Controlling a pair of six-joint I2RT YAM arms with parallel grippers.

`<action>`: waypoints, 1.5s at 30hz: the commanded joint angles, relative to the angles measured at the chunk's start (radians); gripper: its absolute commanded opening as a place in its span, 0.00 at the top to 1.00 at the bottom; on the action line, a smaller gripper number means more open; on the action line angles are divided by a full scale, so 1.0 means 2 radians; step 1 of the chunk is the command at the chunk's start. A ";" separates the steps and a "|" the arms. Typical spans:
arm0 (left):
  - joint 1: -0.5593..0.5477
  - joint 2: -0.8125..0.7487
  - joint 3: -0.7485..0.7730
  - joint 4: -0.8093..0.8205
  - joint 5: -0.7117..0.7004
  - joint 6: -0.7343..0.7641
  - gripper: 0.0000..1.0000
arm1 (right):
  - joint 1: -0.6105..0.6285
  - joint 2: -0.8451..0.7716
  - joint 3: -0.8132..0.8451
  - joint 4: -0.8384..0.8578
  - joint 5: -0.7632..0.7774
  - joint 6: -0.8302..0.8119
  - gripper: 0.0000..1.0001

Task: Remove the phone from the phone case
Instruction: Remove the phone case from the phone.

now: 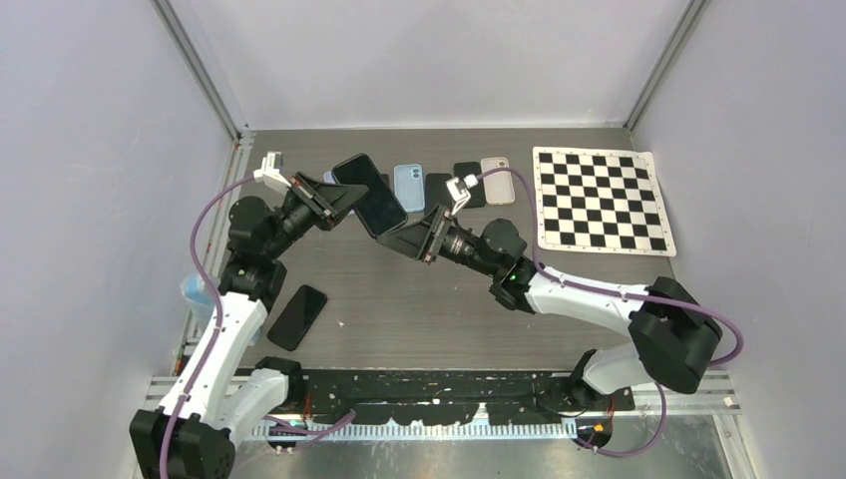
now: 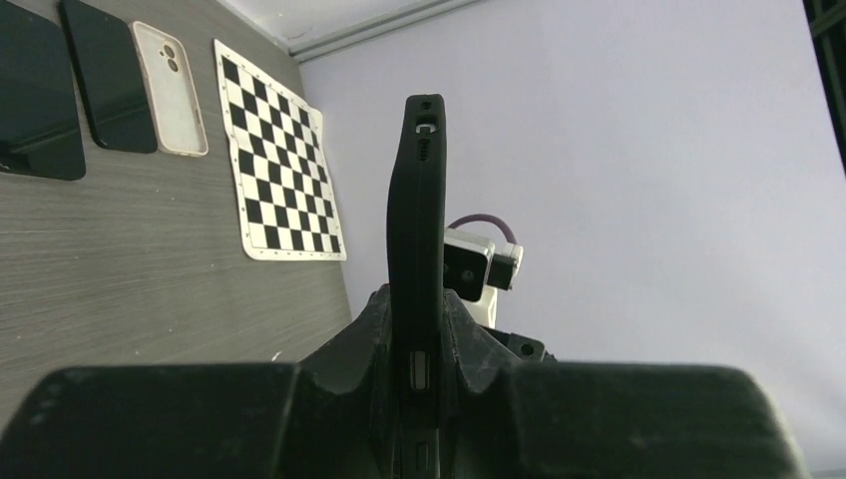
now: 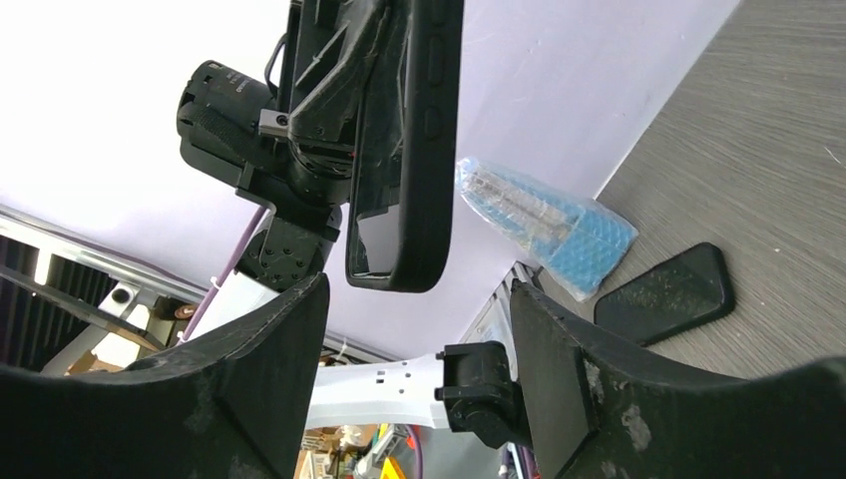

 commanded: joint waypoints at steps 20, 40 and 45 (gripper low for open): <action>-0.002 -0.016 -0.005 0.062 -0.022 -0.042 1.00 | 0.023 0.031 0.024 0.106 0.040 -0.013 0.29; -0.002 -0.018 -0.004 0.034 -0.018 -0.057 1.00 | 0.029 0.060 0.033 0.085 0.038 -0.076 0.86; -0.002 -0.012 0.015 -0.078 -0.024 -0.054 1.00 | 0.029 0.057 0.034 0.051 0.022 -0.157 0.98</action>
